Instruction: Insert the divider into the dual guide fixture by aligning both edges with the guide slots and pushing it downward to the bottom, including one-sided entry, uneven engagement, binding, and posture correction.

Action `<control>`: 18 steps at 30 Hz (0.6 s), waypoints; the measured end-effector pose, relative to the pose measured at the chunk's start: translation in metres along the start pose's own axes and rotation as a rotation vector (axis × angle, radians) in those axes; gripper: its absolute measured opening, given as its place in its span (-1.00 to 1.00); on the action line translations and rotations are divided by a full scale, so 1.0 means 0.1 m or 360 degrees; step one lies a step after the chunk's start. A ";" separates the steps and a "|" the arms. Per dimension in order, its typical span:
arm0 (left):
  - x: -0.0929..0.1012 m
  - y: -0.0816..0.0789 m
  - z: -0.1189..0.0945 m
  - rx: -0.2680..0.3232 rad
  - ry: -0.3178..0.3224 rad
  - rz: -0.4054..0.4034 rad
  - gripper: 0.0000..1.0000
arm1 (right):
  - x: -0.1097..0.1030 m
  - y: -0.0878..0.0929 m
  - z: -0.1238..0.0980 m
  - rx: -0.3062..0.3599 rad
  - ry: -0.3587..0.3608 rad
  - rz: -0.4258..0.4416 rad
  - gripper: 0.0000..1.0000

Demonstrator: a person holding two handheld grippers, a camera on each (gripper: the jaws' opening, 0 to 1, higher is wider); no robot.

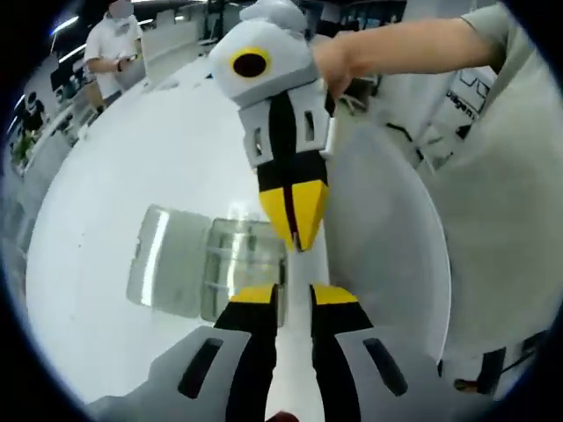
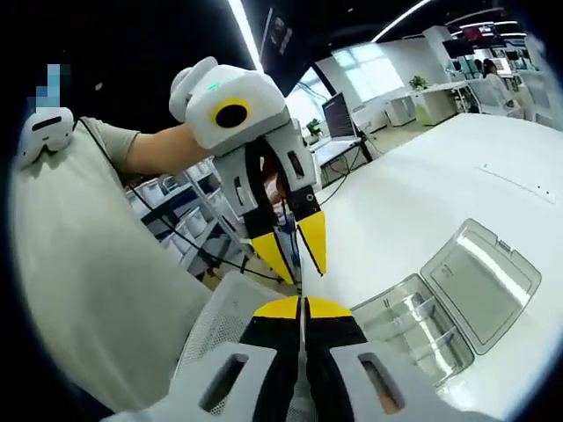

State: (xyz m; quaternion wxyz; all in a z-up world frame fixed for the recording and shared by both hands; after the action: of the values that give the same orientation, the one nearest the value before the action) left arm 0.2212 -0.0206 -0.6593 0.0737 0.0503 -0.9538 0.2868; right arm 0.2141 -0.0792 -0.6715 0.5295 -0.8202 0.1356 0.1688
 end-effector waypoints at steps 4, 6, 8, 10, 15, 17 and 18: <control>0.04 -0.05 0.04 -0.0078 0.0014 0.0054 -0.91 | -0.03 0.00 0.03 -0.0033 -0.0001 -0.0066 -1.00; 0.06 -0.05 0.06 -0.0137 0.0019 0.0061 -0.95 | -0.04 -0.01 0.05 -0.0035 0.0001 -0.0090 -1.00; 0.09 -0.05 0.06 -0.0173 0.0028 0.0071 -0.98 | -0.05 0.00 0.05 -0.0059 -0.0004 -0.0156 -1.00; 0.10 -0.04 0.07 -0.0198 0.0034 0.0075 -0.99 | -0.08 0.00 0.07 -0.0079 -0.0002 -0.0172 -1.00; 0.11 -0.03 0.06 -0.0224 0.0047 0.0037 -1.00 | -0.10 0.02 0.07 -0.0081 0.0013 -0.0268 -1.00; 0.11 -0.03 0.06 -0.0223 0.0047 0.0027 -1.00 | -0.10 0.01 0.07 -0.0081 0.0030 -0.0291 -1.00; 0.10 -0.02 0.06 -0.0221 0.0043 0.0022 -1.00 | -0.10 0.01 0.06 -0.0078 0.0041 -0.0306 -1.00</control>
State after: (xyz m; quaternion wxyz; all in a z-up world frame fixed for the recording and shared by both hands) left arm 0.2109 -0.0264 -0.6612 0.0878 0.0345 -0.9707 0.2211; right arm 0.2038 -0.0733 -0.6708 0.5212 -0.8443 0.0590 0.1098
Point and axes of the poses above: the point that each gripper's makers call its tool centre point, and the gripper's own axes: z roughly forward along the fingers, x roughly to its right, y roughly out of its underside, the point moved 4 cm from there along -z, roughly backward along the fingers, and after that the axes turned 4 degrees about -z, right-handed, at the moved point
